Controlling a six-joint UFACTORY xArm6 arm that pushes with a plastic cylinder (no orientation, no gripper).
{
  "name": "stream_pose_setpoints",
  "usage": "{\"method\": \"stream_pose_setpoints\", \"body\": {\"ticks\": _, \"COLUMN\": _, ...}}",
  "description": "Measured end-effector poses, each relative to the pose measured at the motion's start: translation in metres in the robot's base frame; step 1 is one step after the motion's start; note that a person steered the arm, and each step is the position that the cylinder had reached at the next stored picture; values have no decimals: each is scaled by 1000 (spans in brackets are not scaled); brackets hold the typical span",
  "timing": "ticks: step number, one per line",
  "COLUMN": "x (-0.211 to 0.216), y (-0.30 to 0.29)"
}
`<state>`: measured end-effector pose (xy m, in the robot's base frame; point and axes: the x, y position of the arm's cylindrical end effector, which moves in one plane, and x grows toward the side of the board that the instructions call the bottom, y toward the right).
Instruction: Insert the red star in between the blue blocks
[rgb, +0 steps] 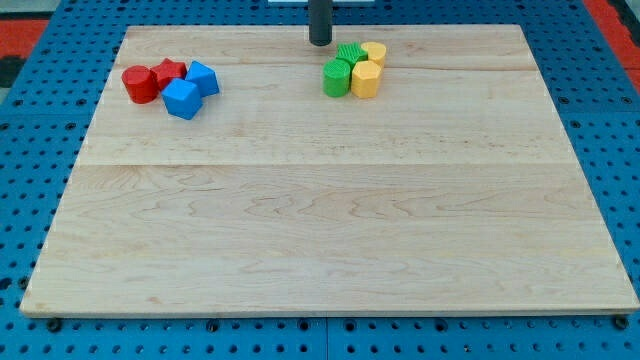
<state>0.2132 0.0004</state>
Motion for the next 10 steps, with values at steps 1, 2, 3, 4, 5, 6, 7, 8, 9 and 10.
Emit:
{"method": "stream_pose_setpoints", "body": {"ticks": 1, "x": 1, "y": -4}}
{"method": "stream_pose_setpoints", "body": {"ticks": 2, "x": 28, "y": -37}}
{"method": "stream_pose_setpoints", "body": {"ticks": 3, "x": 59, "y": -63}}
{"method": "stream_pose_setpoints", "body": {"ticks": 4, "x": 50, "y": -159}}
{"method": "stream_pose_setpoints", "body": {"ticks": 5, "x": 53, "y": -206}}
{"method": "stream_pose_setpoints", "body": {"ticks": 6, "x": 71, "y": -231}}
{"method": "stream_pose_setpoints", "body": {"ticks": 7, "x": 104, "y": -211}}
{"method": "stream_pose_setpoints", "body": {"ticks": 8, "x": 111, "y": -206}}
{"method": "stream_pose_setpoints", "body": {"ticks": 9, "x": 107, "y": -201}}
{"method": "stream_pose_setpoints", "body": {"ticks": 10, "x": 101, "y": -158}}
